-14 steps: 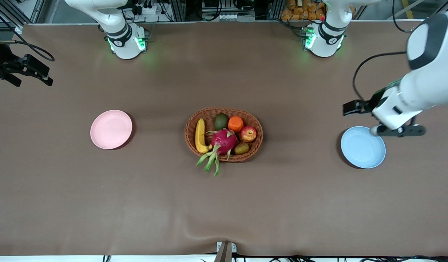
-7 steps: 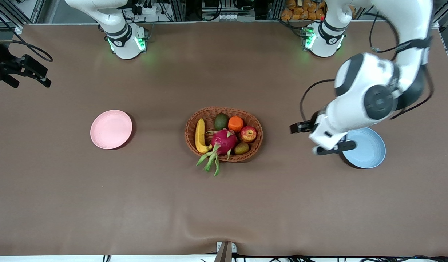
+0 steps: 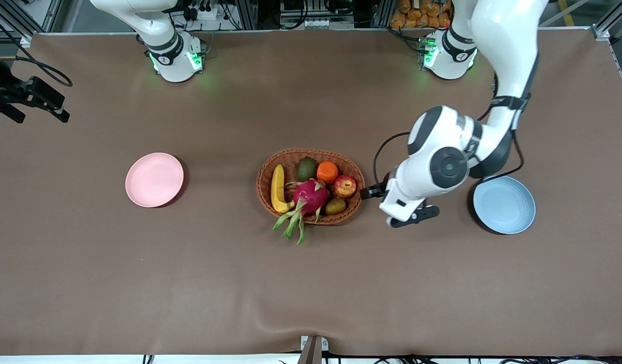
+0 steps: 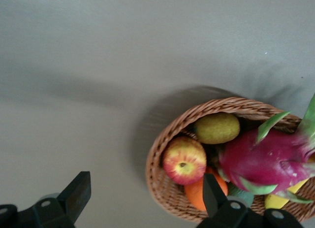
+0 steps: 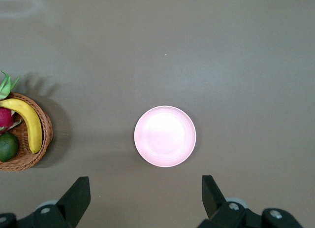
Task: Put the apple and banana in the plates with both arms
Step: 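Move the left gripper over the basket toward the red apple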
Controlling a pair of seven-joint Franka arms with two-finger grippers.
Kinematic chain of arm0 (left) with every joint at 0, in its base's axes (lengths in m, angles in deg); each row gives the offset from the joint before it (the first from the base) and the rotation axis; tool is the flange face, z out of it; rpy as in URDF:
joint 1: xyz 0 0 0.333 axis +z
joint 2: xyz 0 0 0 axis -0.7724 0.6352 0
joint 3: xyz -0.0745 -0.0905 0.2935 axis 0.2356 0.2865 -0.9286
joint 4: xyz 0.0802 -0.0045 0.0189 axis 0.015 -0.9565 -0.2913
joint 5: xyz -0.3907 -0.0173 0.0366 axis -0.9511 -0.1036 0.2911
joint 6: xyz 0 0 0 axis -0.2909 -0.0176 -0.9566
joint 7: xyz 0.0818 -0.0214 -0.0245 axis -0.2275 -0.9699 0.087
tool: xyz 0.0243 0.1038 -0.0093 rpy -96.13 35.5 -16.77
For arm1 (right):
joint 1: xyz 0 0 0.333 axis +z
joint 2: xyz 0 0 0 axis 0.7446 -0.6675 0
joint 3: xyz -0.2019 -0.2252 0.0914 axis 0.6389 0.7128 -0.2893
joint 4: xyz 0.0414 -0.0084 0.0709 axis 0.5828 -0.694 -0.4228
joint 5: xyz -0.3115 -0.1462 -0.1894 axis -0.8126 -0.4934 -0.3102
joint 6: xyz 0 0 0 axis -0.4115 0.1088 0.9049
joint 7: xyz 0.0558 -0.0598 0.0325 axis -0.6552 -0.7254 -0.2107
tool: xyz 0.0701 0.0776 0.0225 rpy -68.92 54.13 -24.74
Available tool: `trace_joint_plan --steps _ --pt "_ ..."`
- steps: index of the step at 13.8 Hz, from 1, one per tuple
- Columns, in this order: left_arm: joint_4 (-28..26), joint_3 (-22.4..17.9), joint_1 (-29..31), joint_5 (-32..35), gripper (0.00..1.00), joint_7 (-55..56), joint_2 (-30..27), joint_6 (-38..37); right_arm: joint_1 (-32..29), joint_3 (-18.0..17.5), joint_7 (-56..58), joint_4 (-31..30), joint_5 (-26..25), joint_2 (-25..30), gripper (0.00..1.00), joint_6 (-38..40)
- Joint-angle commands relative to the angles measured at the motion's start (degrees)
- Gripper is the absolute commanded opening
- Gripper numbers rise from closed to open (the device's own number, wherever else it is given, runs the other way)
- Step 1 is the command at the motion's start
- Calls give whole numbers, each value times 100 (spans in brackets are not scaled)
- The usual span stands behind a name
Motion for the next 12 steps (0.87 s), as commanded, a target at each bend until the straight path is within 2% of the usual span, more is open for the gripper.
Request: trace_joint_plan --steps 1,8,12 --pt "219 -51 -170 -99 100 493 317 198 -76 -1 215 -102 -57 93 100 -61" --pt "184 -33 -539 -213 100 1409 589 216 -58 8 268 -75 -66 84 100 -131" --pt "166 -33 -671 -240 100 1708 801 647 -76 -19 268 -66 -83 93 100 -210"
